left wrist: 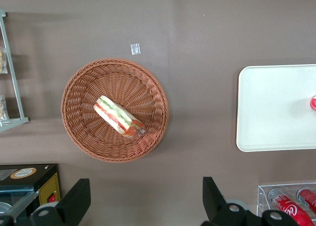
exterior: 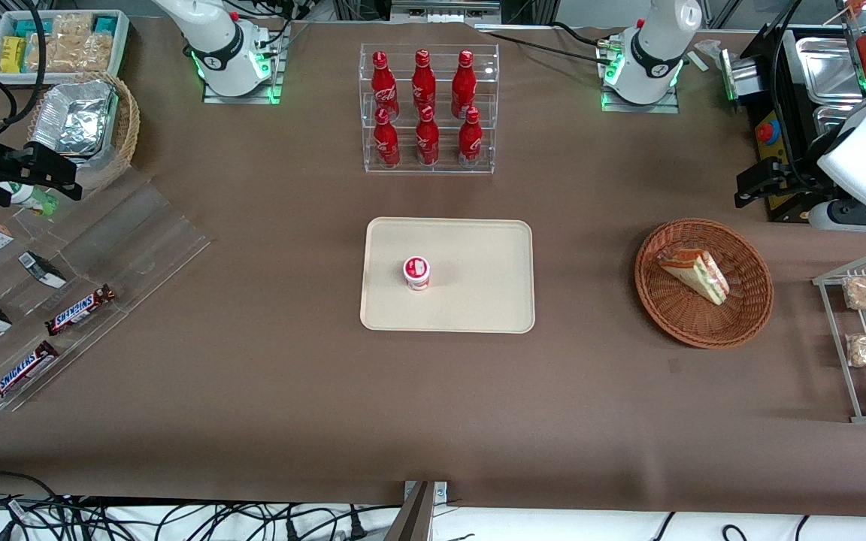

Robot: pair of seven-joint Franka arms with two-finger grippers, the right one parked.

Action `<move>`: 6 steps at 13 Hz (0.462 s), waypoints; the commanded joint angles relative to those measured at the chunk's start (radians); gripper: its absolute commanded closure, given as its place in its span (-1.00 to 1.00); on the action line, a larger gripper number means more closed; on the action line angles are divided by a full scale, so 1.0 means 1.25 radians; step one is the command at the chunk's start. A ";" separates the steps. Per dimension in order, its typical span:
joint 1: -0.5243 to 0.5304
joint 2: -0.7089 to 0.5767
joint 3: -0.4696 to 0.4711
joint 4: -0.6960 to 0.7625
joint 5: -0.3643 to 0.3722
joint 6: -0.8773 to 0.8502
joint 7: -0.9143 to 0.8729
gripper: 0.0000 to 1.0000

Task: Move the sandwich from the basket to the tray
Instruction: 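Move the left gripper toward the wrapped sandwich in the wicker basket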

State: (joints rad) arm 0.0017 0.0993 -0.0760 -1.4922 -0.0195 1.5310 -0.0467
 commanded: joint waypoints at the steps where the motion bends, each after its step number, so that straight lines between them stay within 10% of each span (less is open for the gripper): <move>1: 0.001 0.004 0.007 0.017 -0.013 -0.001 0.024 -1.00; 6: 0.045 0.021 0.007 0.014 -0.004 0.002 0.025 -1.00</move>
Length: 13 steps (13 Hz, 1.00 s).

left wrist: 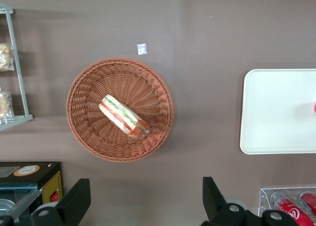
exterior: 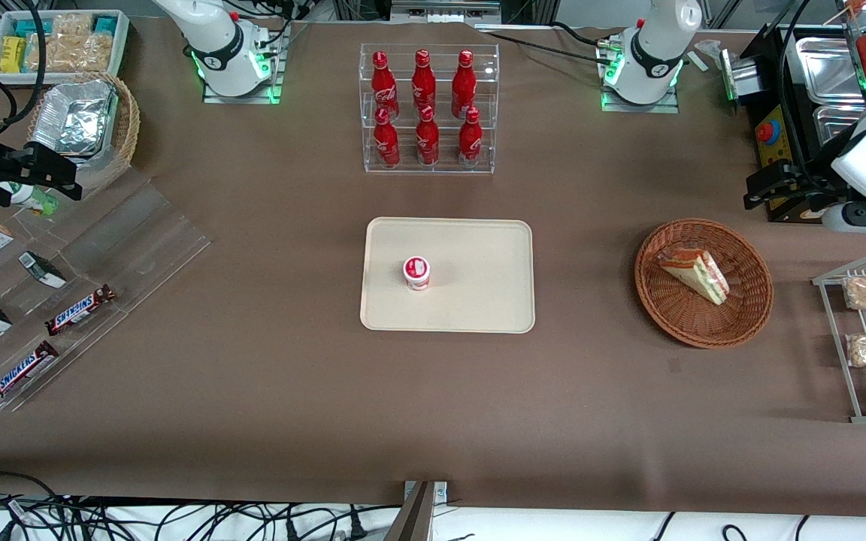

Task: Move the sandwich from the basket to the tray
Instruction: 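Move the left gripper toward the wrapped sandwich in the wicker basket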

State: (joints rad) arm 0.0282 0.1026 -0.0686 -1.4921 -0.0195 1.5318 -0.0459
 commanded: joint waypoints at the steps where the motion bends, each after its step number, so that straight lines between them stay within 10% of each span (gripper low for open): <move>1: 0.048 0.020 0.001 0.005 -0.005 0.016 0.022 -1.00; 13: 0.111 0.005 -0.010 -0.435 0.025 0.480 -0.374 -1.00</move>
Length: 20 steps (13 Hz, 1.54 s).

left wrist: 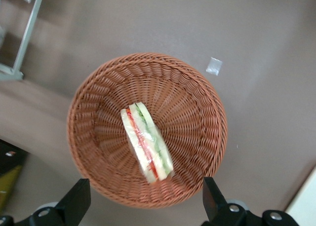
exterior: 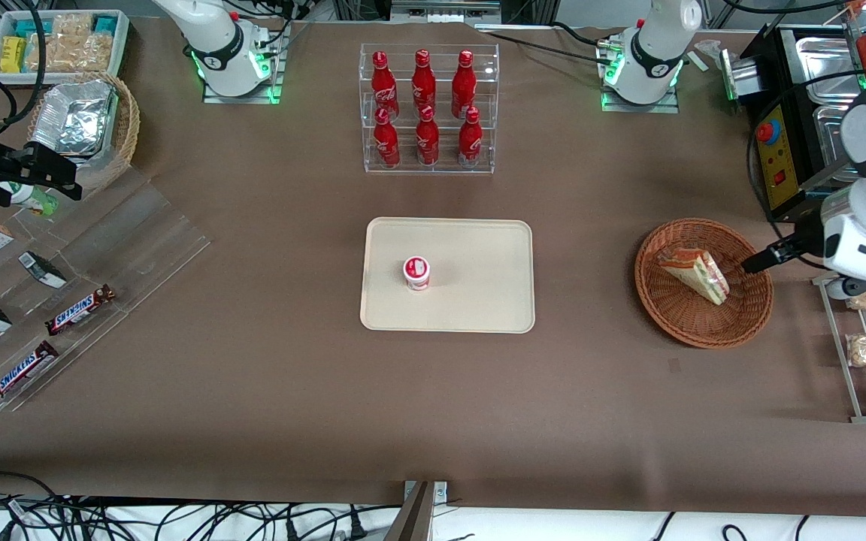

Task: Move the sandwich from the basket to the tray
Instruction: 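Lower the open left gripper around the sandwich in the basket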

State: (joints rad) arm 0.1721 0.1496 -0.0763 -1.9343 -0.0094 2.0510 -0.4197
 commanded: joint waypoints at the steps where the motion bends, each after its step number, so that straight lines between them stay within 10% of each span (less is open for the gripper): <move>1: -0.004 -0.033 -0.010 -0.108 0.019 0.094 -0.118 -1.00; 5: -0.008 -0.023 -0.025 -0.206 0.126 0.223 -0.284 -1.00; 20: -0.024 0.091 -0.026 -0.295 0.152 0.455 -0.418 -1.00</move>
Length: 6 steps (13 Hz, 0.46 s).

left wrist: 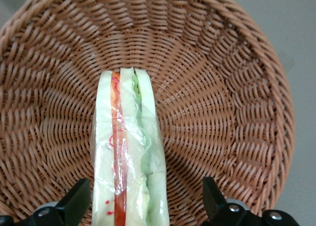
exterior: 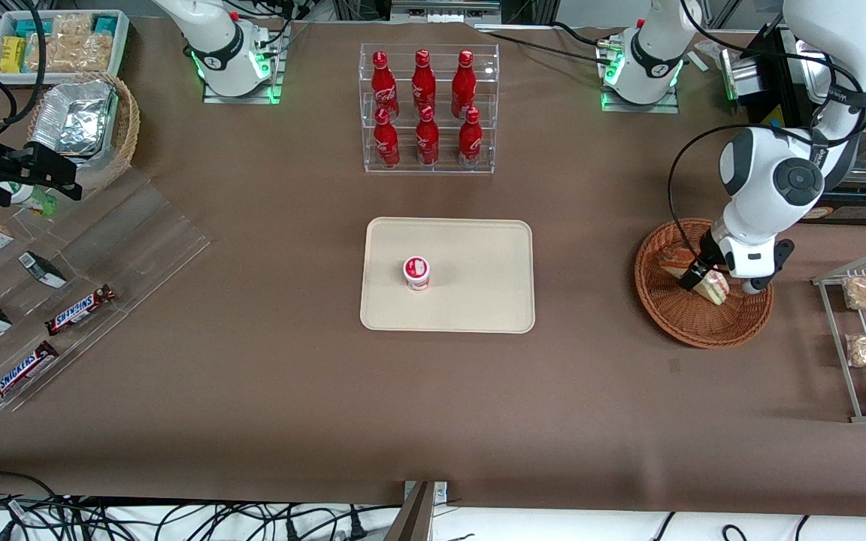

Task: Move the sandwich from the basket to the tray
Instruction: 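Lower the open left gripper around the sandwich in the basket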

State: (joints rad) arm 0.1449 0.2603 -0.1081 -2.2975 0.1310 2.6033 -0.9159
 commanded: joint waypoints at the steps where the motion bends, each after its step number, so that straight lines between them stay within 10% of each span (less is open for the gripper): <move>1: -0.001 0.009 -0.001 -0.004 0.066 0.013 -0.030 -1.00; 3: 0.001 0.016 -0.001 -0.003 0.088 0.015 -0.045 -1.00; 6: 0.001 0.016 -0.001 -0.004 0.089 0.015 -0.045 0.38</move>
State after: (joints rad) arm 0.1449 0.2808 -0.1081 -2.2992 0.2114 2.6088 -0.9480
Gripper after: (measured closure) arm 0.185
